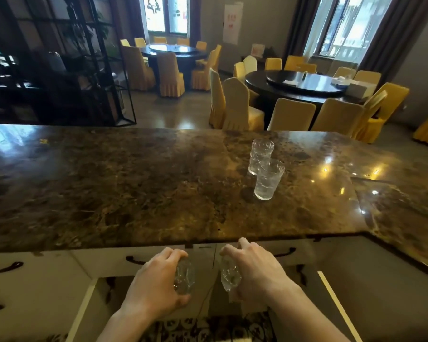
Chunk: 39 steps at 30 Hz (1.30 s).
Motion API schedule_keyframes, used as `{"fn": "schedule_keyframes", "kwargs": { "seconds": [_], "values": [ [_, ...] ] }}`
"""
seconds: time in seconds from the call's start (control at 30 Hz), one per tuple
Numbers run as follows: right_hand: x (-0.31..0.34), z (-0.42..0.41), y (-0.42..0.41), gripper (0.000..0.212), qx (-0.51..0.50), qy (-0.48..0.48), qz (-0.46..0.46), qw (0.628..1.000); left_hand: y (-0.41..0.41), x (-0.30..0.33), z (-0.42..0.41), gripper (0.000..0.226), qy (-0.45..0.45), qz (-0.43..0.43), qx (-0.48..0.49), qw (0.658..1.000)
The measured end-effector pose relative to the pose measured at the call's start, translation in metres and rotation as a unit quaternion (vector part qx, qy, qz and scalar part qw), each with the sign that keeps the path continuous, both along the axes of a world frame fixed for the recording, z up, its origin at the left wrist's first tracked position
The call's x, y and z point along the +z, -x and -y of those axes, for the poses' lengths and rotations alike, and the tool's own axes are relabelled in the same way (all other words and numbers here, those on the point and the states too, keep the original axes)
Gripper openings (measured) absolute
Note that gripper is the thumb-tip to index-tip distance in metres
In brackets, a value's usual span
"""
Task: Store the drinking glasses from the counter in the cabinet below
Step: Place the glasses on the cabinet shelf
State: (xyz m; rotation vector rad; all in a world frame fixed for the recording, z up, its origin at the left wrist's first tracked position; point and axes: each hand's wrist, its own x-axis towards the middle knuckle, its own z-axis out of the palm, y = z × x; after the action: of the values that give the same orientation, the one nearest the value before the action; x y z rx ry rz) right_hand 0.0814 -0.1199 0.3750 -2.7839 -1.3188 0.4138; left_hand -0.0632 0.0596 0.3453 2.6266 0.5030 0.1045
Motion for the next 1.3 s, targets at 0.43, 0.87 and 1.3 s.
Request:
{"fn": "schedule_keyframes", "kwargs": {
  "seconds": [0.43,0.87,1.3],
  "values": [
    [-0.163,0.030,-0.008,0.070,0.009,0.074,-0.119,0.990,-0.002,-0.164,0.045,0.085,0.091,-0.092,0.072,0.989],
    [-0.471,-0.037,-0.003,0.058,-0.025,0.087,-0.149,0.985,-0.025,-0.504,-0.017,0.084,0.118,-0.140,0.150,0.972],
    [-0.772,-0.118,-0.052,0.080,-0.025,0.004,-0.098,0.995,-0.137,-0.787,-0.130,0.091,0.023,-0.063,0.072,0.995]
  ]
}}
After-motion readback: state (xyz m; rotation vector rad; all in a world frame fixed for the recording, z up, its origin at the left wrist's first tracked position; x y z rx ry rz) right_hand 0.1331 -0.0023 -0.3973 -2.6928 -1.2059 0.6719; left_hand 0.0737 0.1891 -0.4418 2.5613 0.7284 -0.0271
